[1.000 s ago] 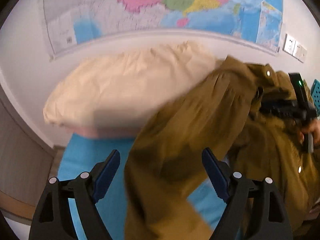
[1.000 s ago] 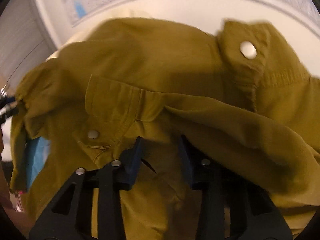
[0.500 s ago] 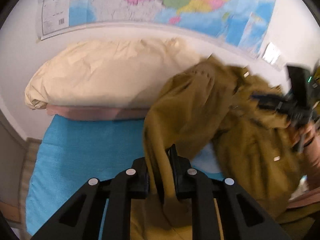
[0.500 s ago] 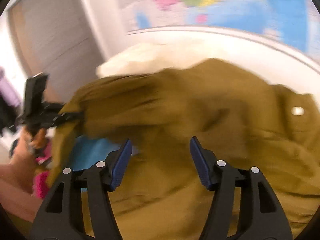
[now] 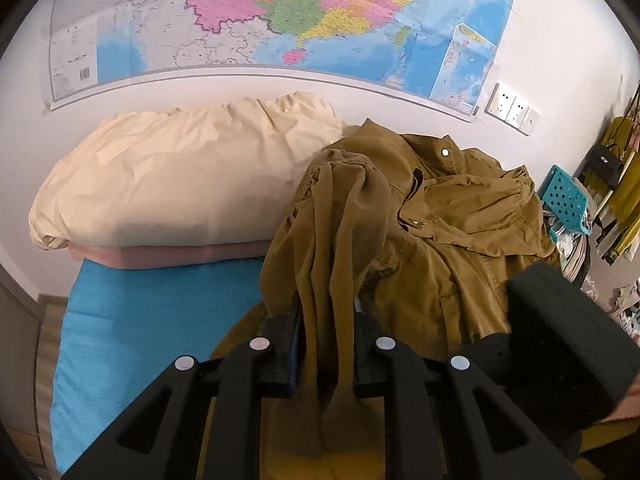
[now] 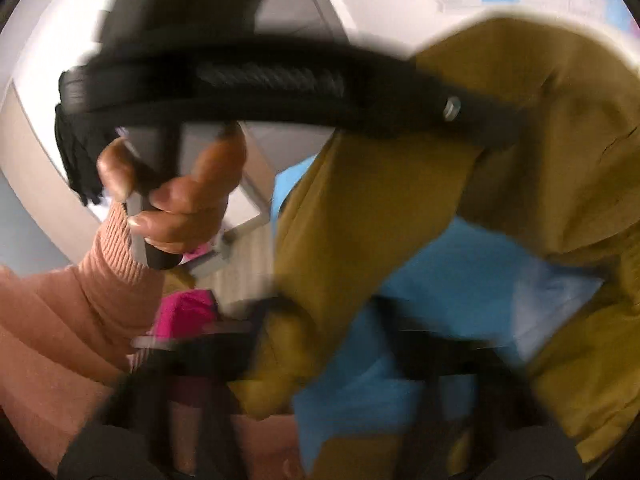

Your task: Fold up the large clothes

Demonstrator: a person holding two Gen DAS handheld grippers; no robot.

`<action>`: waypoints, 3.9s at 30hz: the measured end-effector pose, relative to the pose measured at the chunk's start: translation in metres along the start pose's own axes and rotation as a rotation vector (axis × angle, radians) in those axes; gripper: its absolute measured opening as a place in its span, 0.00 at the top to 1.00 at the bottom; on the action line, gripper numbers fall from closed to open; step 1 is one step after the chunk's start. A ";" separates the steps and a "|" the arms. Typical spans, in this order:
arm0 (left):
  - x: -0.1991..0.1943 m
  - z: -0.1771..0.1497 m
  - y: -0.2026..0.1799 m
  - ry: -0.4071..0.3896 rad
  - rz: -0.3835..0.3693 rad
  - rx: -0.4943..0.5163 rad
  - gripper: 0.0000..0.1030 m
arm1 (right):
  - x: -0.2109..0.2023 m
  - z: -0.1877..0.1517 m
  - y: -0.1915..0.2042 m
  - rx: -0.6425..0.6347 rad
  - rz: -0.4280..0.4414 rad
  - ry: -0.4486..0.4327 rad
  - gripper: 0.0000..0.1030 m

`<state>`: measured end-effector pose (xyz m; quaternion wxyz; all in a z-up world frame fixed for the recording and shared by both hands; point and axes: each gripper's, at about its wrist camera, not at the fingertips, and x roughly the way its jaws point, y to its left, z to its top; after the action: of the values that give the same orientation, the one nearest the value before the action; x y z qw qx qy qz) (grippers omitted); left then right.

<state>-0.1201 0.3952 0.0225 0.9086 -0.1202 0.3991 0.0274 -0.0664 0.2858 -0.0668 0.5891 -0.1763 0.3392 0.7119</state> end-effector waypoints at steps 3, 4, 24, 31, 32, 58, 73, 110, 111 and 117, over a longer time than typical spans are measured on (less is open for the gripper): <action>-0.015 0.008 -0.001 -0.036 -0.112 -0.024 0.58 | -0.050 0.008 0.007 -0.069 -0.036 -0.053 0.97; -0.022 0.011 -0.003 -0.064 -0.146 -0.015 0.49 | -0.074 0.010 0.008 -0.086 -0.052 -0.071 0.97; 0.128 0.025 -0.081 0.079 -0.098 0.142 0.31 | -0.362 -0.167 -0.159 0.531 -0.987 0.149 0.40; 0.148 0.016 -0.073 0.098 -0.115 0.094 0.30 | -0.327 -0.069 -0.082 0.149 -0.830 -0.076 0.10; 0.148 0.016 -0.071 0.097 -0.122 0.089 0.30 | -0.306 -0.048 -0.072 0.071 -0.792 -0.097 0.09; 0.143 0.007 -0.014 0.099 -0.203 -0.028 0.32 | -0.183 0.100 -0.225 0.229 -0.565 -0.139 0.43; 0.086 0.053 -0.073 -0.112 -0.224 0.176 0.26 | -0.376 -0.133 -0.160 0.453 -0.906 -0.328 0.22; 0.129 0.086 -0.139 -0.078 -0.126 0.333 0.21 | -0.386 -0.162 -0.133 0.322 -1.060 -0.381 0.49; 0.130 0.091 -0.143 -0.087 -0.140 0.338 0.22 | -0.377 -0.155 -0.135 0.301 -1.030 -0.365 0.51; 0.197 0.106 -0.145 0.053 -0.052 0.276 0.26 | -0.335 -0.143 -0.200 0.343 -1.004 -0.217 0.61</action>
<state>0.1109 0.2708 -0.0236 0.9061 -0.0049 0.4195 -0.0546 0.1860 -0.0389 -0.0049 0.9088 -0.1435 0.2618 0.2914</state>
